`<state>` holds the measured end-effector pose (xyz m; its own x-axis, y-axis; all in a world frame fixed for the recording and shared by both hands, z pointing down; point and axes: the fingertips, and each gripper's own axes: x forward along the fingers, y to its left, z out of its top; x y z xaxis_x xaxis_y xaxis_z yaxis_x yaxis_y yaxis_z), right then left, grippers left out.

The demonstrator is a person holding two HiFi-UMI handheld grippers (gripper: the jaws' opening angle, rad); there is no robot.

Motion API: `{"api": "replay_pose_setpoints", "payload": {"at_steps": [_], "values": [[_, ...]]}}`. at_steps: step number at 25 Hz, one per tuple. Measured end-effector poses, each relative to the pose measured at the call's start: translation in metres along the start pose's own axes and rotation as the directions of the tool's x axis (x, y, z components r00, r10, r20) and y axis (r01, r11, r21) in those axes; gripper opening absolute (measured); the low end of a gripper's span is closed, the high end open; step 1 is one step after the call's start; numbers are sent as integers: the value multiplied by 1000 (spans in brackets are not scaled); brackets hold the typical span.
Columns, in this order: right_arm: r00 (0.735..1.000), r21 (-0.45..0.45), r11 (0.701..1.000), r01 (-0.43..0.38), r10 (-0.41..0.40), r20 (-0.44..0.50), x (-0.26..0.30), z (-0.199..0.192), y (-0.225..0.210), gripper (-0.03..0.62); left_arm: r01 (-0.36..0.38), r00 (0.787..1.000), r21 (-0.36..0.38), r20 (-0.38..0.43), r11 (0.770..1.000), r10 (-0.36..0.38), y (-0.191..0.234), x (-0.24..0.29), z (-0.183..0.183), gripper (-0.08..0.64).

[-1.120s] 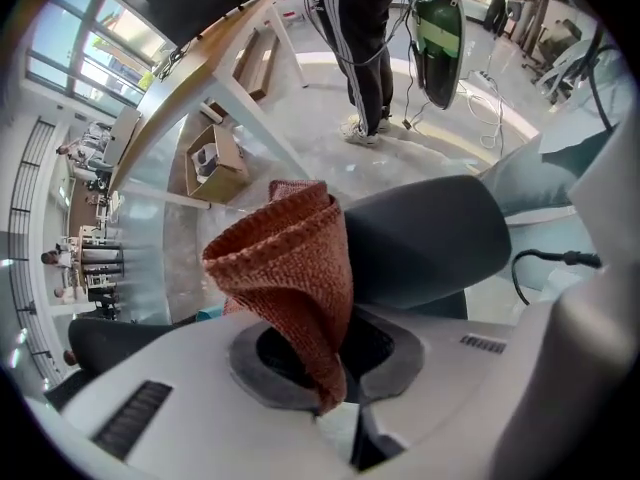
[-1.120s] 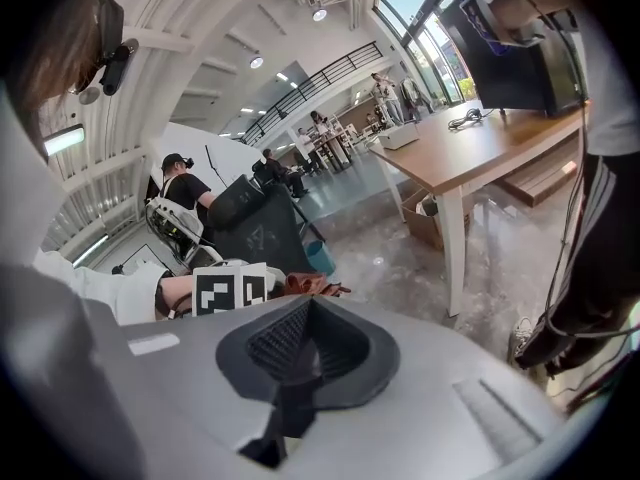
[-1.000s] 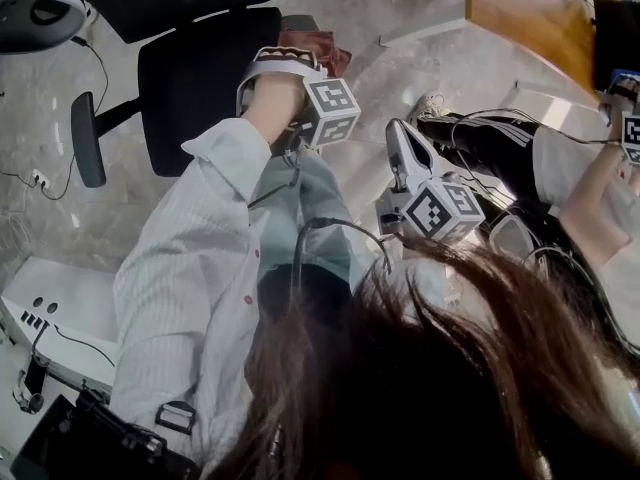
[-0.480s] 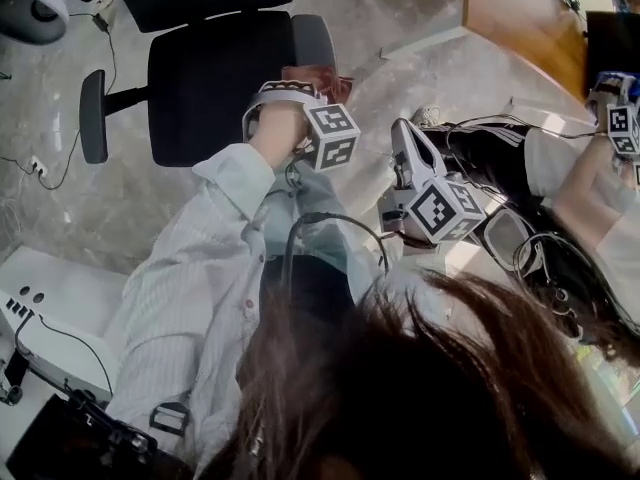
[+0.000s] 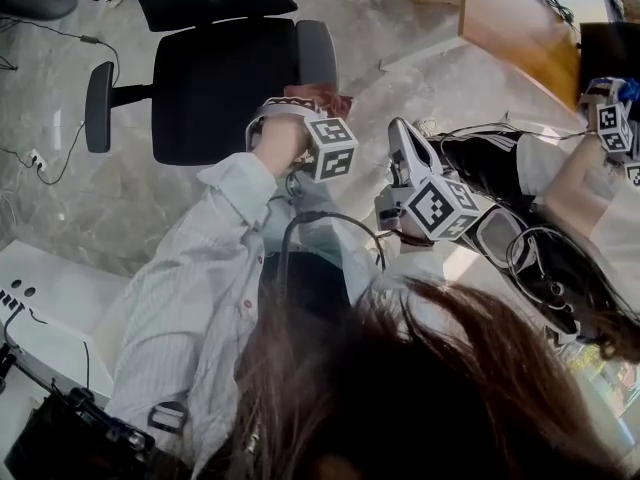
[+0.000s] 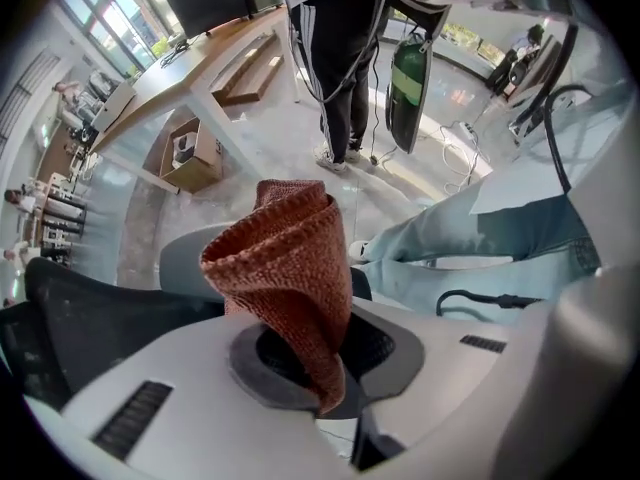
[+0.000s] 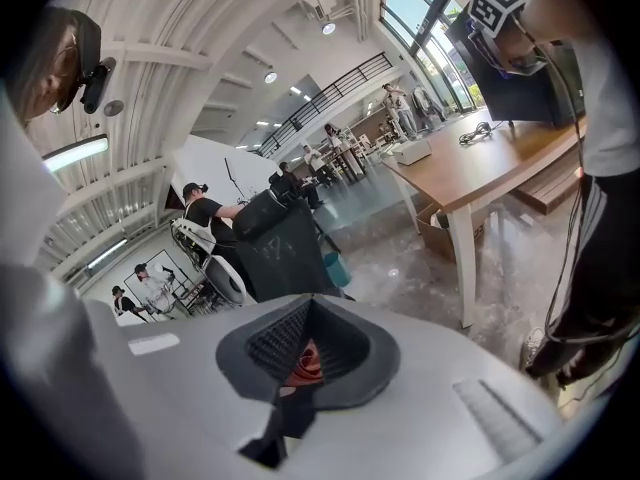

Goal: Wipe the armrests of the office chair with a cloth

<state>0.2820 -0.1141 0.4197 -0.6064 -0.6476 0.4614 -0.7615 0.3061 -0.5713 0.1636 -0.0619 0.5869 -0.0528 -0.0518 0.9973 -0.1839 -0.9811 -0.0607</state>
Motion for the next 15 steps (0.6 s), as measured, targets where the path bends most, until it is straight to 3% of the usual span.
{"api": "replay_pose_setpoints", "payload": {"at_steps": [6, 9, 11, 12, 15], "values": [[999, -17, 999, -32, 32, 13, -7, 13, 8, 2, 53, 994, -137, 98, 989, -40, -3, -19, 4, 46], [998, -48, 997, -59, 60, 22, -9, 24, 22, 2, 96, 970, -280, 240, 955, -28, 6, -47, 6, 46], [996, -82, 993, -84, 87, 25, -8, 31, 36, 2, 160, 928, -398, 373, 903, 0, 14, -75, 6, 46], [995, -104, 990, -96, 99, 25, -8, 33, 44, 2, 207, 895, -455, 446, 866, 20, 16, -90, 4, 46], [990, -180, 974, -136, 141, 18, -5, 38, 69, 2, 375, 754, -589, 643, 716, 133, 21, -141, -11, 46]]}}
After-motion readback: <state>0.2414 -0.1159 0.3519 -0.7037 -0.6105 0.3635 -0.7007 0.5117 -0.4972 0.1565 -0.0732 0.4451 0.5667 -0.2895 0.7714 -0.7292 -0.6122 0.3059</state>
